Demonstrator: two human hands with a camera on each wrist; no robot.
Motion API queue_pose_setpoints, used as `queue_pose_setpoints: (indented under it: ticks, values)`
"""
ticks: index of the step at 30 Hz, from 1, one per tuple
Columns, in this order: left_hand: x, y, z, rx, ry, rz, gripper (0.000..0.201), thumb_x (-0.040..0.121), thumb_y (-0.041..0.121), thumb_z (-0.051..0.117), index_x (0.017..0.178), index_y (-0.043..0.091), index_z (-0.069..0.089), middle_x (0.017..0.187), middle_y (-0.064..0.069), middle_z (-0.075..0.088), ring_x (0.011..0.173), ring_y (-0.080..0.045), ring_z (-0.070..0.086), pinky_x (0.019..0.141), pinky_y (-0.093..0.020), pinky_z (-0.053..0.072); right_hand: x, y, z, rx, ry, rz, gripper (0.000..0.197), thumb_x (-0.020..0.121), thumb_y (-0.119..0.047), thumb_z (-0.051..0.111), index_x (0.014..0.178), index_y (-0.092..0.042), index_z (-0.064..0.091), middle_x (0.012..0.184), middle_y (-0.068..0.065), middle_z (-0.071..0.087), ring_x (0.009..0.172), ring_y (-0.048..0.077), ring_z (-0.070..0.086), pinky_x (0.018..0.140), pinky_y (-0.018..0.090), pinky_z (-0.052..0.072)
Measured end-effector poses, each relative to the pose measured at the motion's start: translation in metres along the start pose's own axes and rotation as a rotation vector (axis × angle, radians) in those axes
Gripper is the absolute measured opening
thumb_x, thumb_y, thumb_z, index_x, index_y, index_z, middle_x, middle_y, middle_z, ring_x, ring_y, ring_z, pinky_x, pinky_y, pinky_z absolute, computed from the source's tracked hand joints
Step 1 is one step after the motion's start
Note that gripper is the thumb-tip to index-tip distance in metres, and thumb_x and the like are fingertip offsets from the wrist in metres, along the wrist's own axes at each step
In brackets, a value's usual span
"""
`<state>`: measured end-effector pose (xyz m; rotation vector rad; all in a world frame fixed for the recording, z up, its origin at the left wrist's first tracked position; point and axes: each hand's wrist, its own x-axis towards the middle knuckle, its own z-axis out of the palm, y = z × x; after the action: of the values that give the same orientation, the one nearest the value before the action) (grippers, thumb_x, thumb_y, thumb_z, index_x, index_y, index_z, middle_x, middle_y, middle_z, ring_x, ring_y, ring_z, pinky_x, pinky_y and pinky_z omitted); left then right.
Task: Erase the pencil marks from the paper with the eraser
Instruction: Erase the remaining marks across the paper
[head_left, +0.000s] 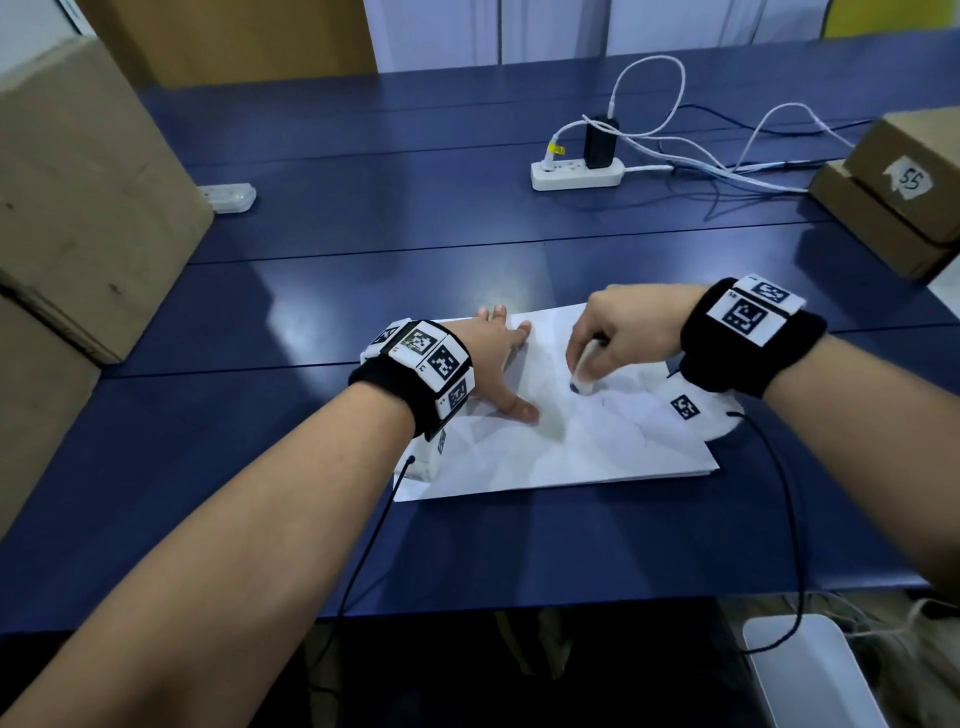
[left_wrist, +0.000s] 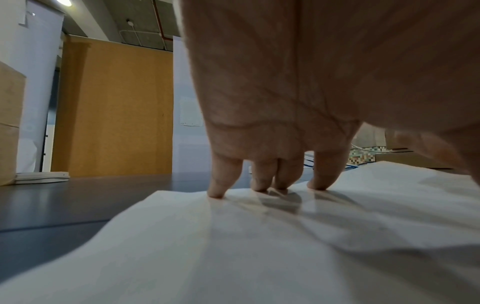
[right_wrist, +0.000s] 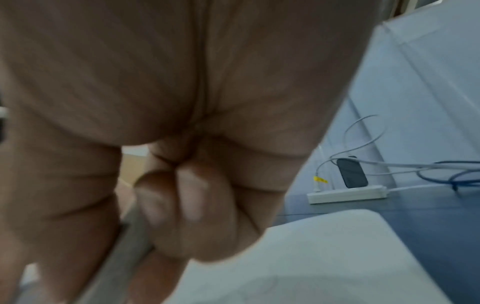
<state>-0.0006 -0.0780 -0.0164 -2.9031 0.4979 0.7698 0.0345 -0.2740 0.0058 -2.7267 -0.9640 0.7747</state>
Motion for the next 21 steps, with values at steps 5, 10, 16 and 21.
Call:
queue_pose_setpoints:
  ticks: [5,10,16,21]
  values:
    - [0.002,-0.002,0.001,-0.009,0.0,0.001,0.126,0.07,0.072,0.069,0.157,0.022,-0.007,0.163,-0.016,-0.01,0.151,-0.03,-0.004,0.121,-0.044,0.012,0.02,0.013,-0.01,-0.064,0.248,0.134,0.016,0.082,-0.035,0.069,0.093,-0.025,0.077,0.088,-0.001,0.075,0.089,0.019,0.063,0.081,0.031,0.051]
    - [0.004,-0.004,0.005,-0.029,0.015,-0.005,0.121,0.068,0.076,0.066,0.155,0.033,-0.006,0.163,-0.016,-0.01,0.151,-0.029,-0.004,0.12,-0.048,0.015,0.015,0.016,-0.008,0.014,0.187,0.113,0.012,0.083,-0.027,0.068,0.091,-0.025,0.078,0.079,-0.004,0.075,0.076,0.013,0.064,0.073,0.027,0.049]
    - [0.008,0.005,0.005,-0.014,0.103,-0.036,0.106,0.071,0.078,0.062,0.155,0.034,0.014,0.159,-0.021,0.017,0.145,-0.033,0.024,0.111,-0.046,0.034,0.009,0.017,-0.005,0.068,0.081,0.09,0.007,0.08,-0.03,0.073,0.085,-0.027,0.078,0.067,-0.008,0.071,0.052,0.001,0.054,0.062,0.022,0.044]
    - [0.009,0.006,-0.001,-0.024,0.109,-0.043,0.1,0.066,0.076,0.069,0.15,0.037,0.03,0.15,-0.013,0.036,0.132,-0.028,0.042,0.094,-0.04,0.043,0.024,0.029,-0.011,0.085,0.342,0.15,0.013,0.086,-0.029,0.069,0.097,-0.023,0.07,0.075,-0.005,0.074,0.084,0.013,0.066,0.08,0.028,0.049]
